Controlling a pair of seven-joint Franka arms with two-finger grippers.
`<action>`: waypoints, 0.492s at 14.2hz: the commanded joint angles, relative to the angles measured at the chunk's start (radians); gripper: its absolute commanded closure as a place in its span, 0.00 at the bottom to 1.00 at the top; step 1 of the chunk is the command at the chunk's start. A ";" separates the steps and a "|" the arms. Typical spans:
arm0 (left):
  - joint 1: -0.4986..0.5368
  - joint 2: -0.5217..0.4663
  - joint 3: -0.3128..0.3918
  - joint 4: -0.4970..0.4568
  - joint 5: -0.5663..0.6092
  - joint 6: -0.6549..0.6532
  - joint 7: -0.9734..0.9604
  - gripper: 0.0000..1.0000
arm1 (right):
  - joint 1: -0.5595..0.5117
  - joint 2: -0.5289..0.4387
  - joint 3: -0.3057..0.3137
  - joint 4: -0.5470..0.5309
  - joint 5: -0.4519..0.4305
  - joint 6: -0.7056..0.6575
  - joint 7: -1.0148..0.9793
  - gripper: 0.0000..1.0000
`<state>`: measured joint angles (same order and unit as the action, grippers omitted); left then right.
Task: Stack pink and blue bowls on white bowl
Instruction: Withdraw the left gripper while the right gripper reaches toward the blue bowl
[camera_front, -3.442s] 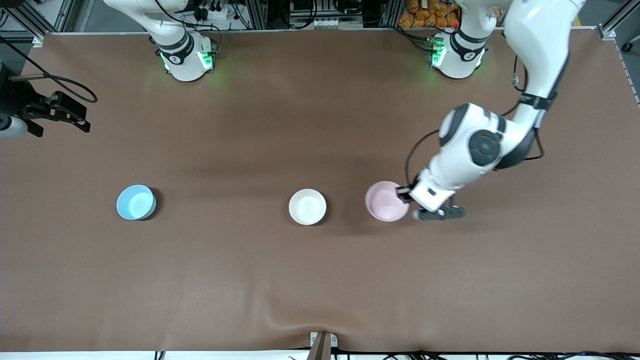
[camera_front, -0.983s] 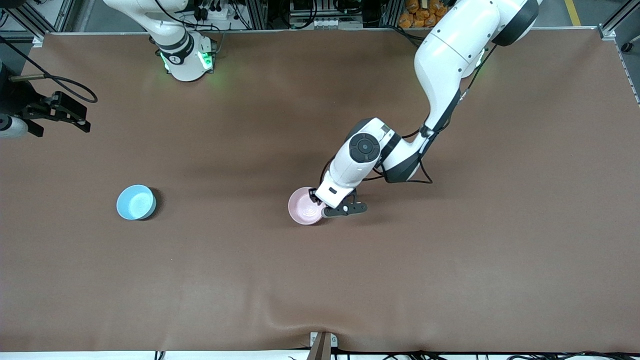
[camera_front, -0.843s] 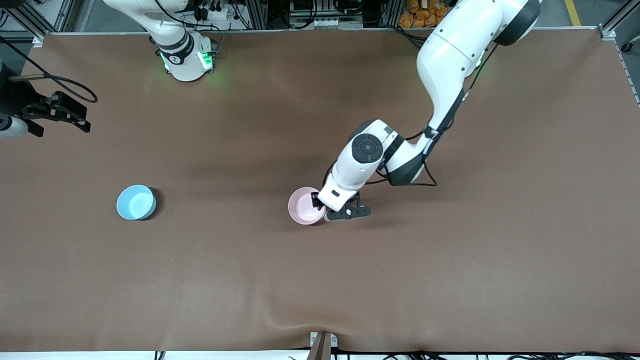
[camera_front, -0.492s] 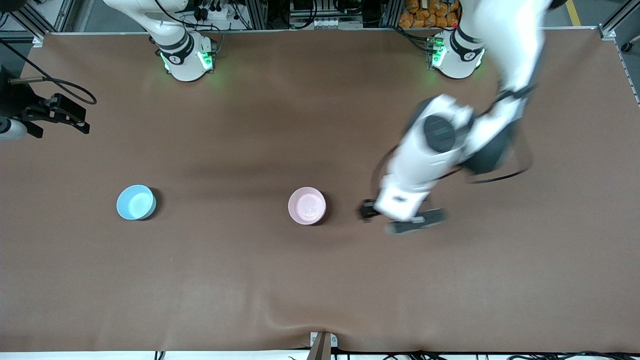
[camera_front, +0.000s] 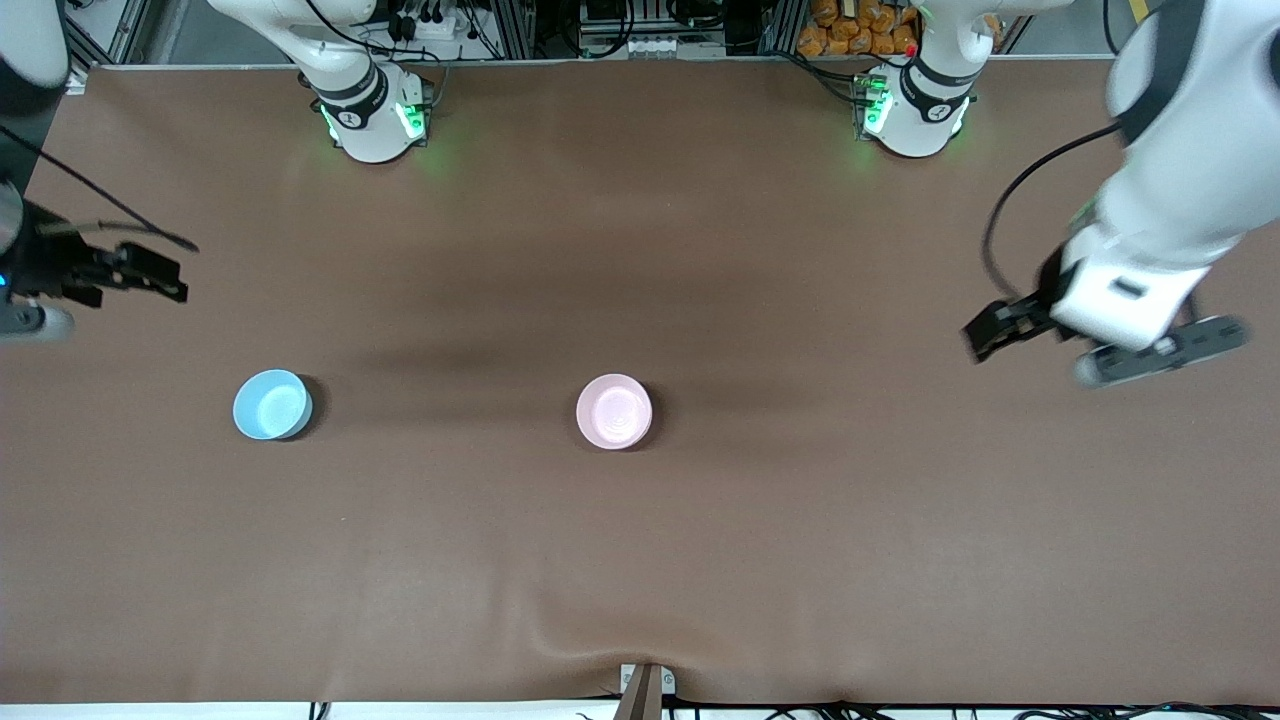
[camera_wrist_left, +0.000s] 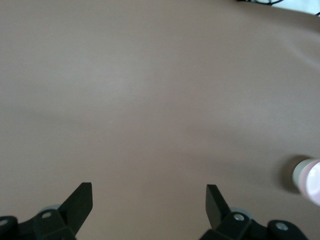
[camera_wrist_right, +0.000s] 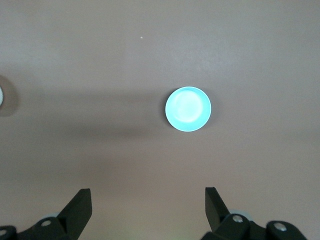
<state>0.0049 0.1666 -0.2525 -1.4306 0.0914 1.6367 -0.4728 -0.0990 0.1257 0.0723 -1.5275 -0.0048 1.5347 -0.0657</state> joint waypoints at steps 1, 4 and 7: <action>0.116 -0.111 -0.011 -0.092 -0.083 -0.026 0.147 0.00 | -0.039 0.064 0.009 0.023 -0.023 0.025 -0.005 0.00; 0.158 -0.157 -0.011 -0.134 -0.119 -0.026 0.175 0.00 | -0.106 0.159 0.009 0.009 -0.030 0.091 -0.003 0.00; 0.161 -0.167 -0.010 -0.136 -0.119 -0.026 0.175 0.00 | -0.158 0.176 0.009 -0.109 -0.023 0.240 -0.005 0.00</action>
<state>0.1603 0.0307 -0.2546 -1.5344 -0.0122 1.6063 -0.3019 -0.2167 0.3008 0.0659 -1.5664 -0.0227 1.6977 -0.0667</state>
